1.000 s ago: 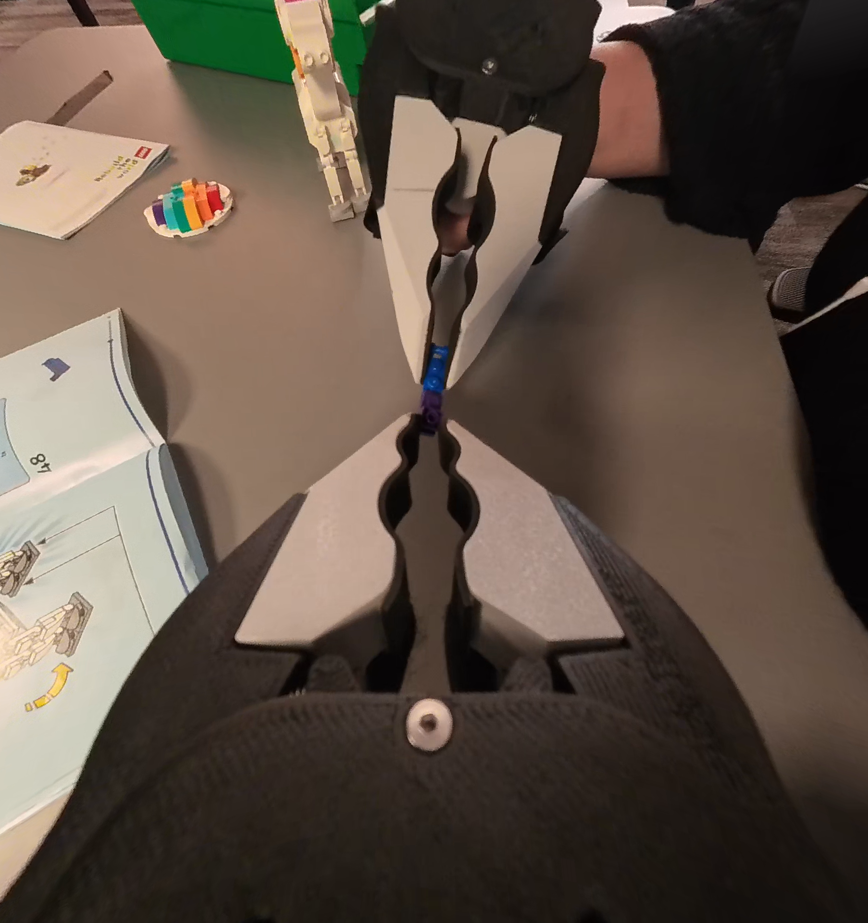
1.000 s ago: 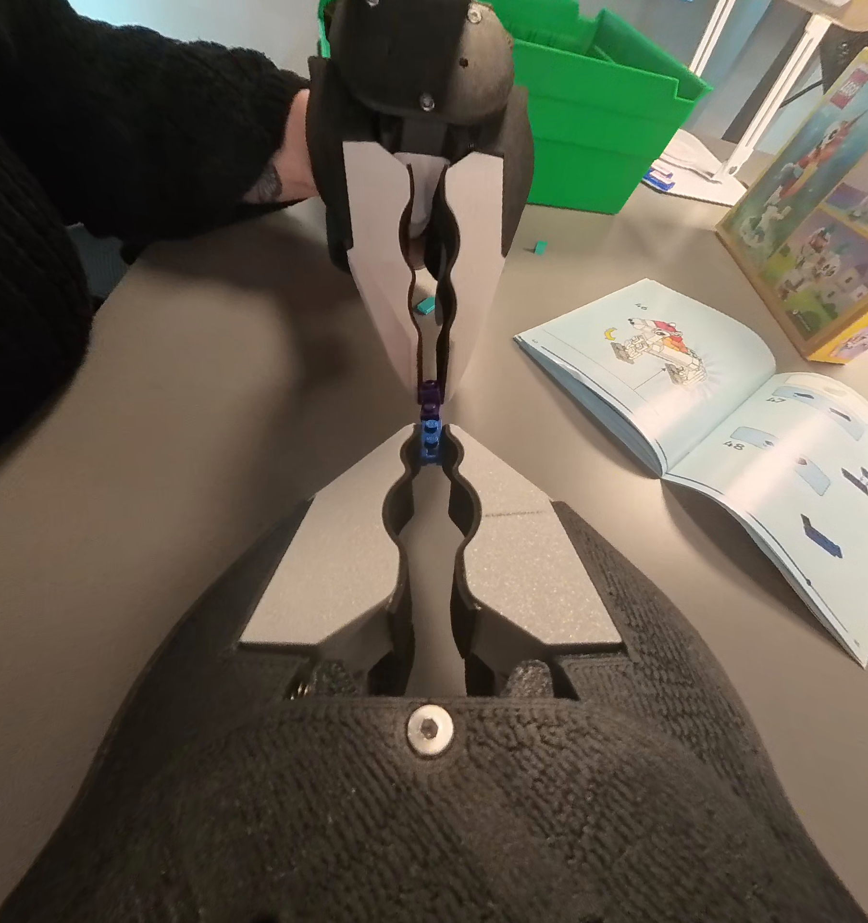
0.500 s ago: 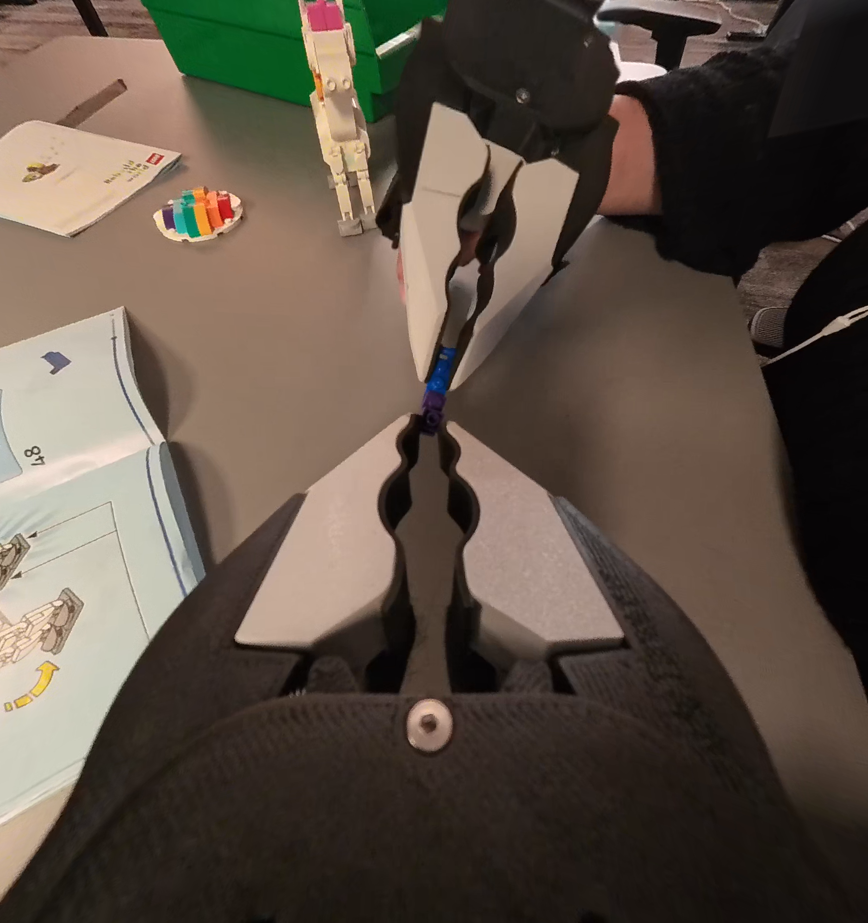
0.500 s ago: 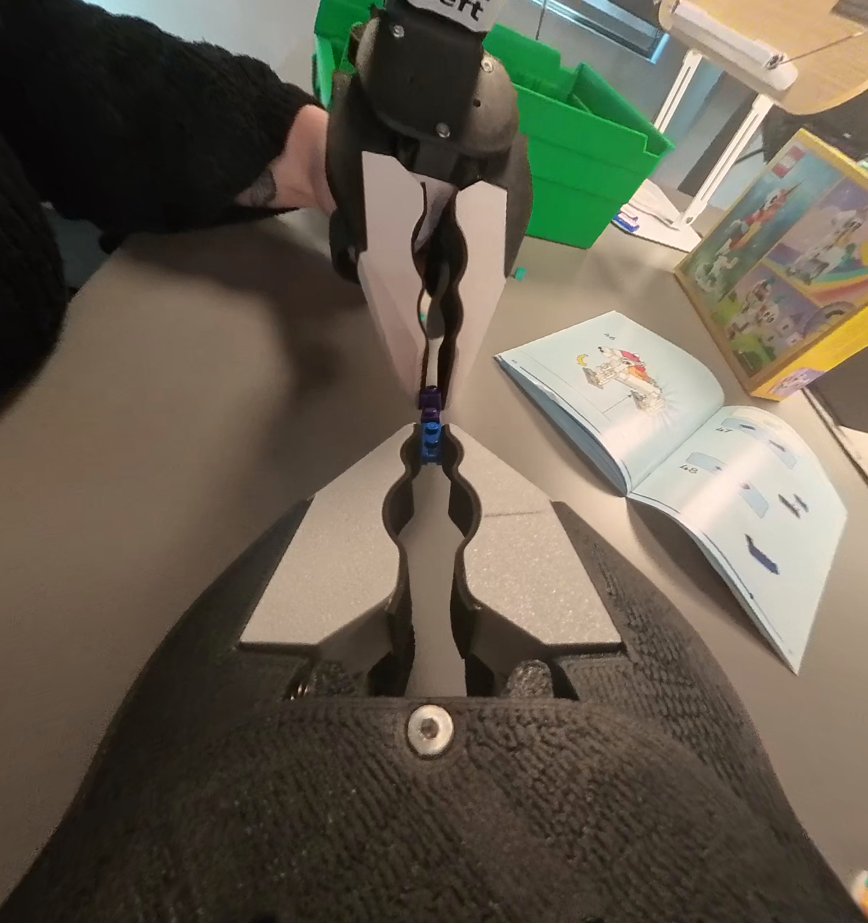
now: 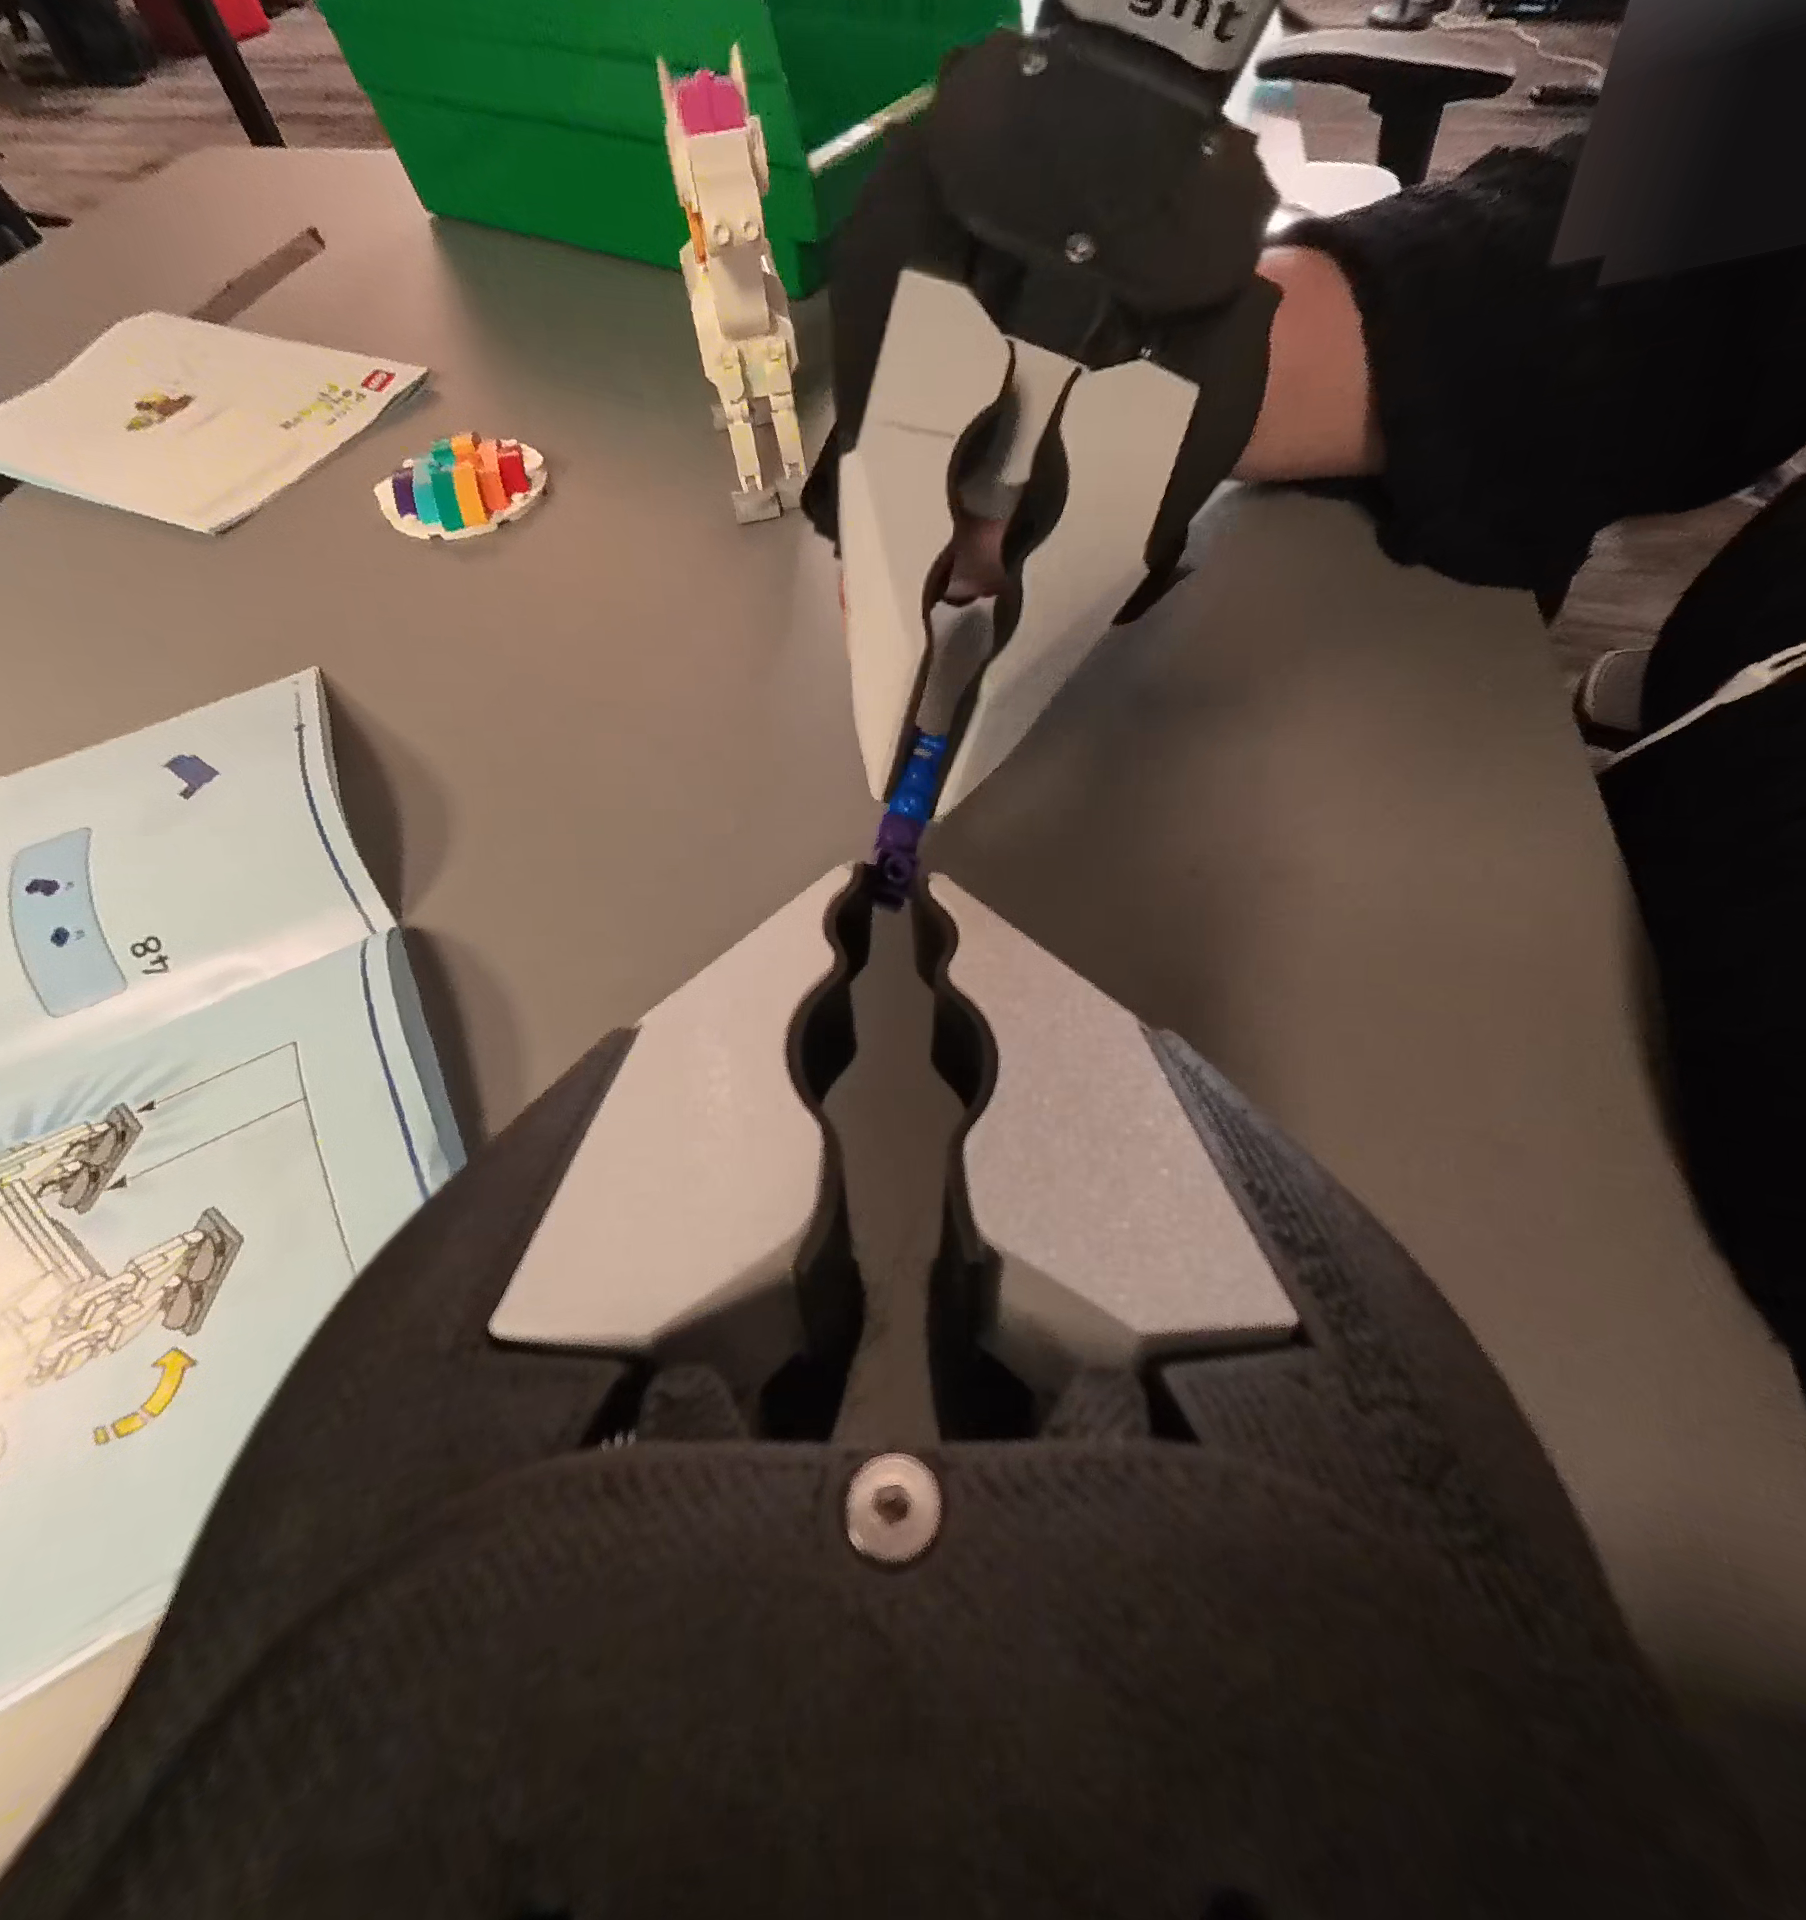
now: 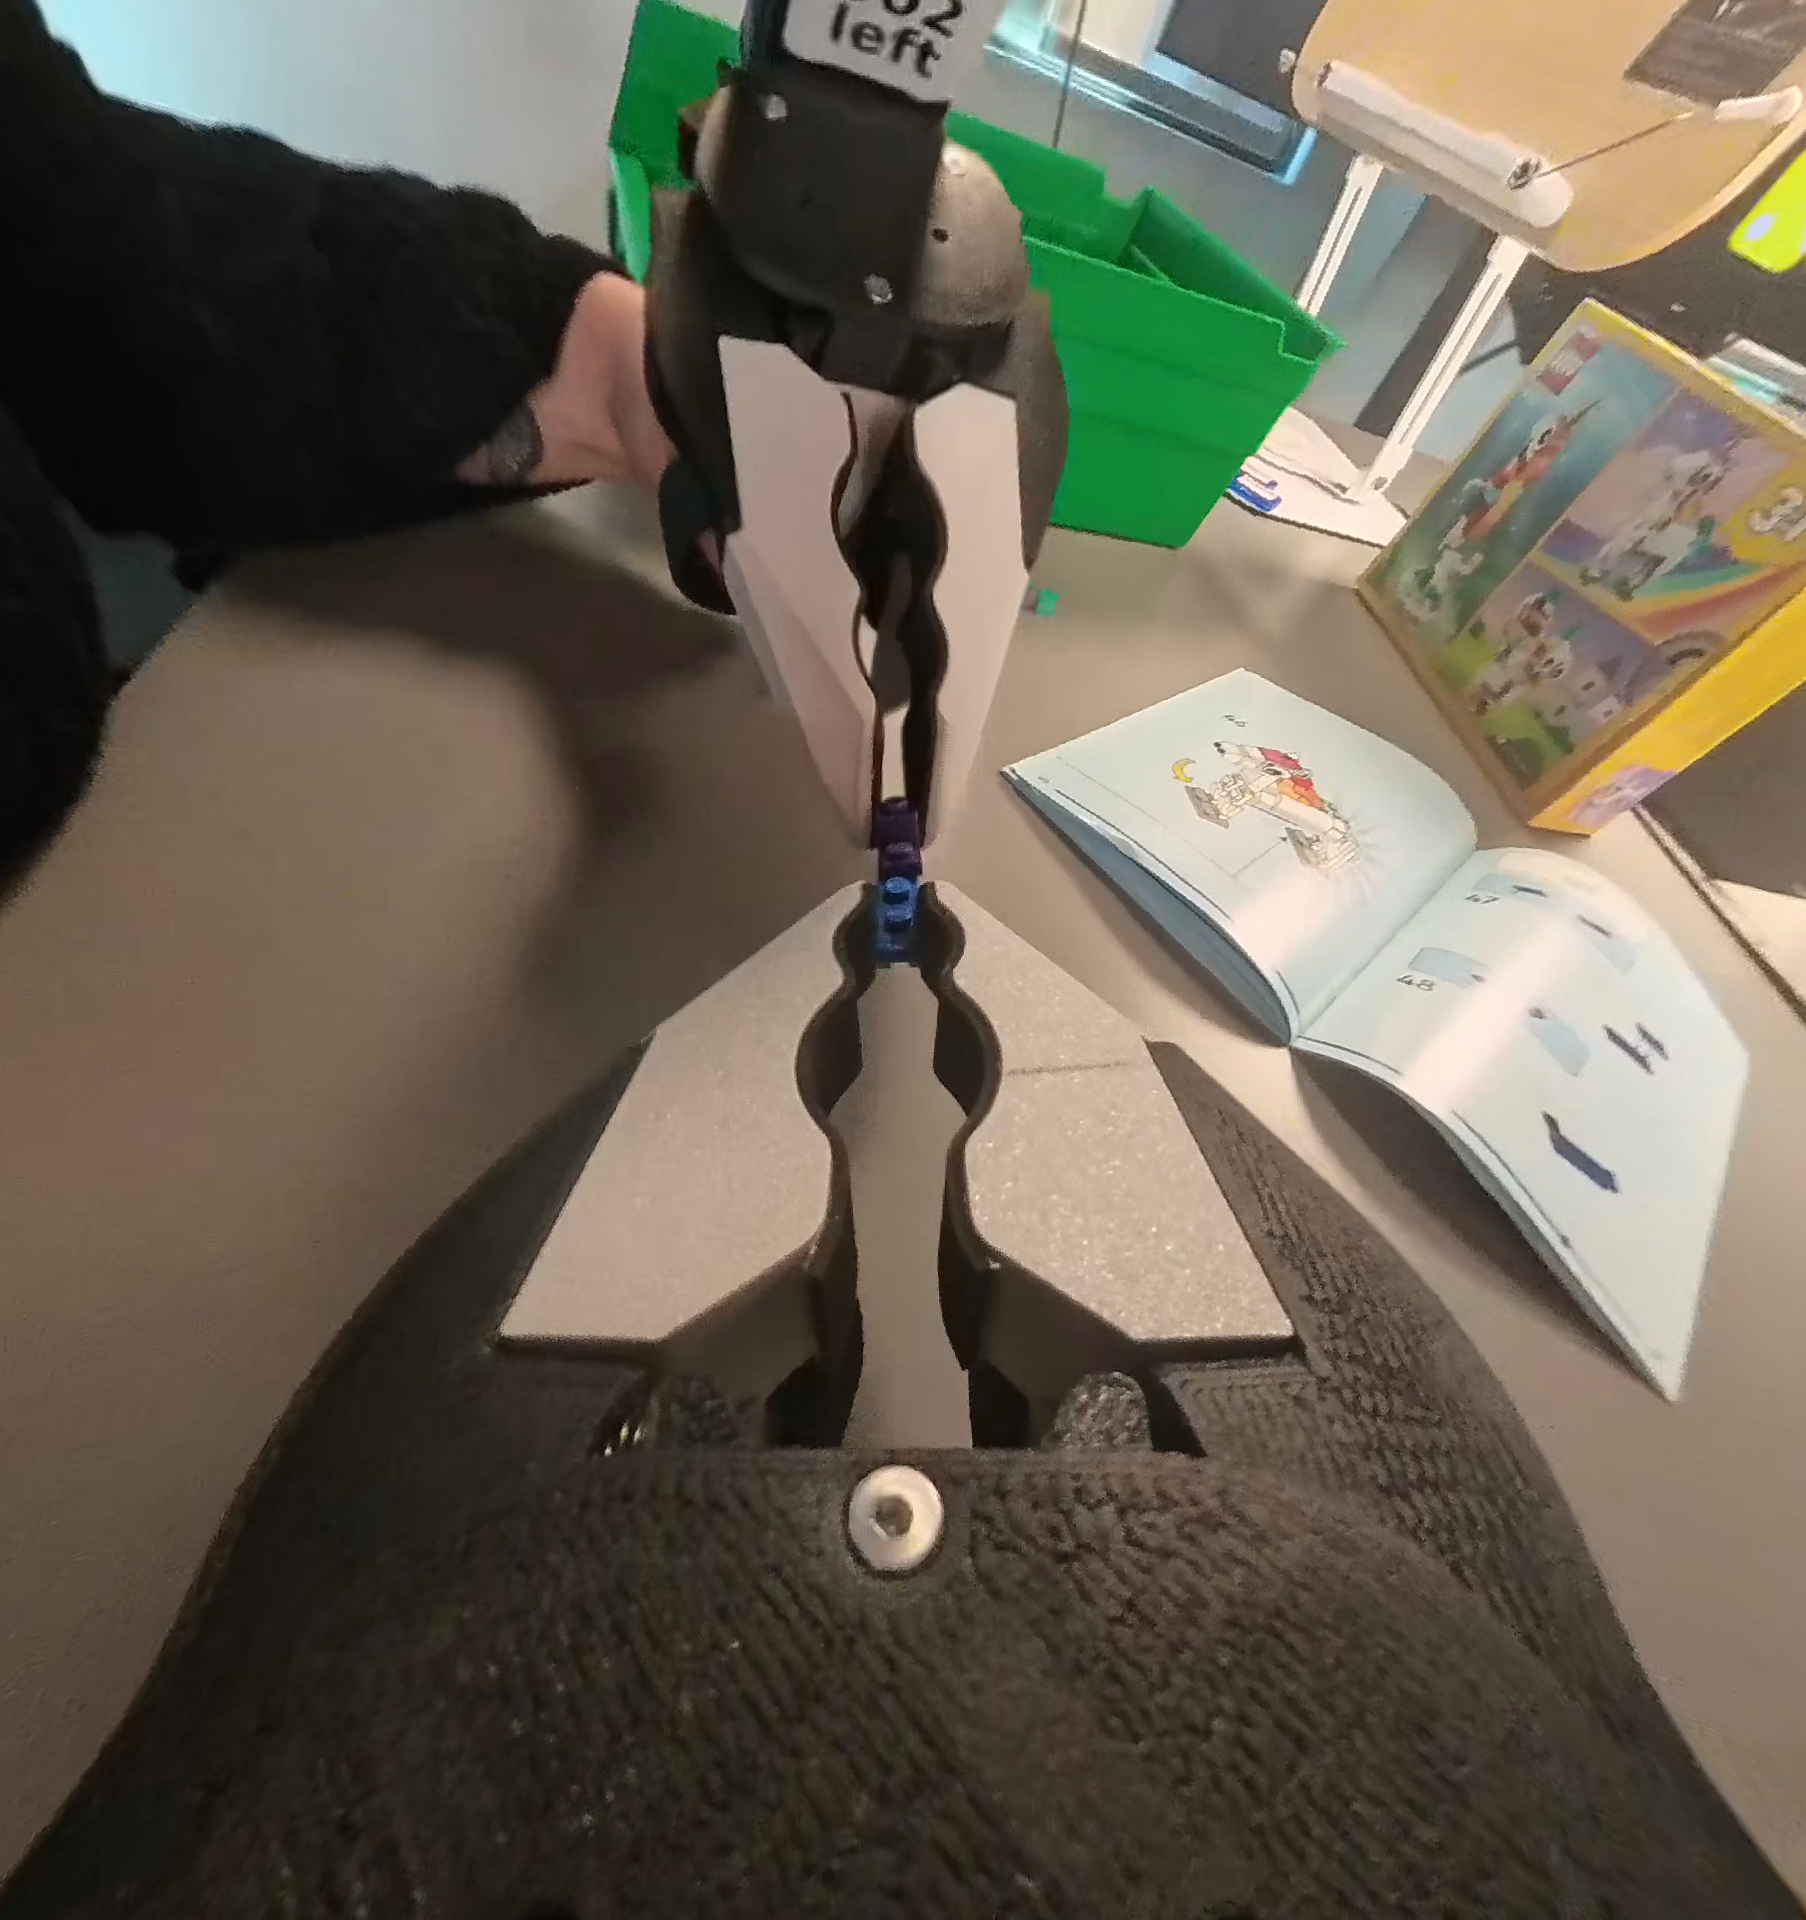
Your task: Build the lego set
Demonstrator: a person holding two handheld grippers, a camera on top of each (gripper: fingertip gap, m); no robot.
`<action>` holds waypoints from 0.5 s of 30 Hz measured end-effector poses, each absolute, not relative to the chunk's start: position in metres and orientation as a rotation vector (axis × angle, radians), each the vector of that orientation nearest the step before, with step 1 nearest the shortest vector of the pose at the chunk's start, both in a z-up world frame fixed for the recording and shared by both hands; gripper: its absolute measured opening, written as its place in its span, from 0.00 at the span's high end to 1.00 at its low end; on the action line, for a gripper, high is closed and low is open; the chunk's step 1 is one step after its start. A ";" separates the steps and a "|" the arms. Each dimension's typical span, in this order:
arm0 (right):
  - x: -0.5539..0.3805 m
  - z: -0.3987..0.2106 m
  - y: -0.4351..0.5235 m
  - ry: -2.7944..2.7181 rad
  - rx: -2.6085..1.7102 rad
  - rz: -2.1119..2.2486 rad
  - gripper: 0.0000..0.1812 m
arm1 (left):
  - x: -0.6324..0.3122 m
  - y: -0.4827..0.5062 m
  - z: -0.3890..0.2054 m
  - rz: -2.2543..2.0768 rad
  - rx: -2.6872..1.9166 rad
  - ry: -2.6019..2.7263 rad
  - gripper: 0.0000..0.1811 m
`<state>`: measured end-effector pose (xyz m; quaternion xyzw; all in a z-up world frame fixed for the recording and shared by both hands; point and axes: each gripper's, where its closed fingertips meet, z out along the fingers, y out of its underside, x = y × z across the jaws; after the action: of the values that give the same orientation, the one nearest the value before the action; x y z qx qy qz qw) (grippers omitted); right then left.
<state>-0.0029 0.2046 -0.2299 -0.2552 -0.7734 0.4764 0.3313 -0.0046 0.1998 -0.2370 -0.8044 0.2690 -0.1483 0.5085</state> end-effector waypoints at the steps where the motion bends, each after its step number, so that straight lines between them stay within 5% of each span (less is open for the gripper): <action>1: -0.003 -0.229 0.204 -2.020 -0.680 1.262 0.97 | -0.004 0.199 -0.237 -0.355 -1.935 0.656 0.96; 15: -0.004 -0.236 0.208 -2.043 -0.693 1.217 0.97 | -0.005 0.203 -0.242 -0.319 -1.969 0.637 0.96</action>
<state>-0.0044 0.2080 -0.2365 -0.2645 -0.7797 0.4645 0.3262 -0.0049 0.2028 -0.2417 -0.8142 0.2636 -0.1320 0.5002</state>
